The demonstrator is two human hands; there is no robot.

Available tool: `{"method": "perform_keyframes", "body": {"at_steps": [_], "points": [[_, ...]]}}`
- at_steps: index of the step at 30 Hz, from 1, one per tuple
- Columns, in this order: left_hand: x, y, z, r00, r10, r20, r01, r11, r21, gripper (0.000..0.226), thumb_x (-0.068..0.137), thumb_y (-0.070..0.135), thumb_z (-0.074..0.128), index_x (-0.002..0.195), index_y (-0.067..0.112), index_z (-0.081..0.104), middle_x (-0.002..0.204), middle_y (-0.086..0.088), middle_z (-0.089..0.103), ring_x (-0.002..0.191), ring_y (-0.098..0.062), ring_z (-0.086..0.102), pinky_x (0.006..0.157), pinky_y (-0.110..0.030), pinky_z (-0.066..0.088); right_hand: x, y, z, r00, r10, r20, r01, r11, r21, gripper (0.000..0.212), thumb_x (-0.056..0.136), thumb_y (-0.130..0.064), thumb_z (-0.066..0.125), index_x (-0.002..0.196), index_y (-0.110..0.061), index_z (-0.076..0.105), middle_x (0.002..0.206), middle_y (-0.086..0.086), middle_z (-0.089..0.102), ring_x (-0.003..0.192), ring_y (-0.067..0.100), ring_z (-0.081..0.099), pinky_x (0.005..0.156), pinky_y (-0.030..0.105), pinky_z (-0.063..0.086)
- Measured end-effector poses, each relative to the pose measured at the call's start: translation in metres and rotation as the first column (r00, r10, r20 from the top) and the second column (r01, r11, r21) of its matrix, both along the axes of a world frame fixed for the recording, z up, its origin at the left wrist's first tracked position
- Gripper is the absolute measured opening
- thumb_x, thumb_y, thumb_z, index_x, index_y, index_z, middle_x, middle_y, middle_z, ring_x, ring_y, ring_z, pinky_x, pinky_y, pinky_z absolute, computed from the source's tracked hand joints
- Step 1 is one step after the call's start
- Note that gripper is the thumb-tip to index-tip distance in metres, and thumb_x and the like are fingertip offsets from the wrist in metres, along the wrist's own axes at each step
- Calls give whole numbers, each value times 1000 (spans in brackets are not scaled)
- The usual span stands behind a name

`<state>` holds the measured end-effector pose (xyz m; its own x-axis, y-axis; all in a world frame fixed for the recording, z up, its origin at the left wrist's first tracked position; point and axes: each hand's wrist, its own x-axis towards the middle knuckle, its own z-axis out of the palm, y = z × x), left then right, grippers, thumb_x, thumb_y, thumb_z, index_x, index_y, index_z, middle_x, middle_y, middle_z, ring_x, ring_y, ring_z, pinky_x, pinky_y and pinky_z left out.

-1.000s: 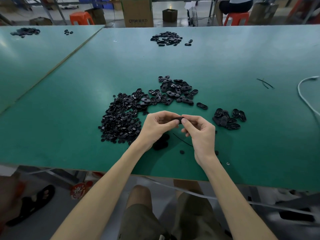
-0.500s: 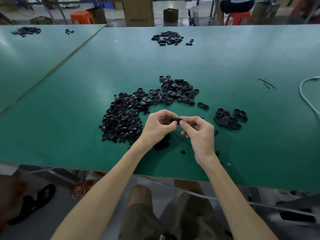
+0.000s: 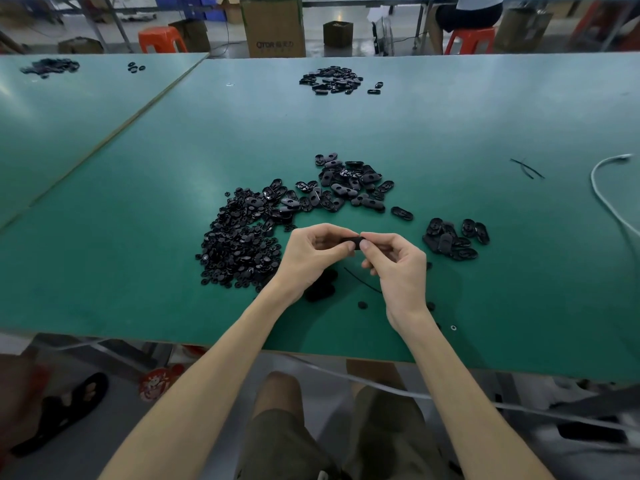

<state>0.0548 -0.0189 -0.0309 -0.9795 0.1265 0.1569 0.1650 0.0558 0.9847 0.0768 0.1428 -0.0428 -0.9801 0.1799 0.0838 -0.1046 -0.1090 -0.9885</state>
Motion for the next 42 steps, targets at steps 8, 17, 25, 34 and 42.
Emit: {"method": "perform_keyframes", "body": {"at_steps": [8,17,25,34,42], "points": [[-2,9,14,995,60,-84,-70,991,-117,15,89,0,76,102,6,78,97,-5,79,91,-16,75,87,-26,57,0,-2,1,1000,-17,-1,17,1000,-4,17,97,-8,71,108,-22,74,87,-6,76,70,10,69,63,22,54],[-39,73,72,995,-84,-46,58,908,-415,6,88,12,79,94,14,79,78,2,76,65,-2,67,70,-17,55,1,-2,4,998,39,43,-41,997,60,10,102,-4,60,96,-7,68,72,-2,70,64,10,64,63,25,49],[-48,131,65,991,-134,8,119,850,-513,16,90,13,77,105,8,77,86,-3,77,74,-9,72,79,-20,55,3,-2,9,994,-2,111,-4,999,54,23,96,4,57,82,-12,67,73,-1,65,70,16,50,62,34,40],[-59,81,49,995,25,-92,-76,785,-614,36,99,1,53,128,14,70,130,-1,70,111,-13,64,106,-32,47,1,-3,6,998,-5,66,-3,993,121,12,99,-6,63,90,-8,70,70,-5,70,60,7,60,60,24,47],[-76,55,32,996,-68,-65,-25,477,-878,43,103,10,49,140,29,61,154,5,50,143,-19,41,116,-45,19,3,-7,6,998,11,58,-25,968,248,16,101,-8,61,98,-16,75,74,-3,76,67,11,71,63,25,55]]}}
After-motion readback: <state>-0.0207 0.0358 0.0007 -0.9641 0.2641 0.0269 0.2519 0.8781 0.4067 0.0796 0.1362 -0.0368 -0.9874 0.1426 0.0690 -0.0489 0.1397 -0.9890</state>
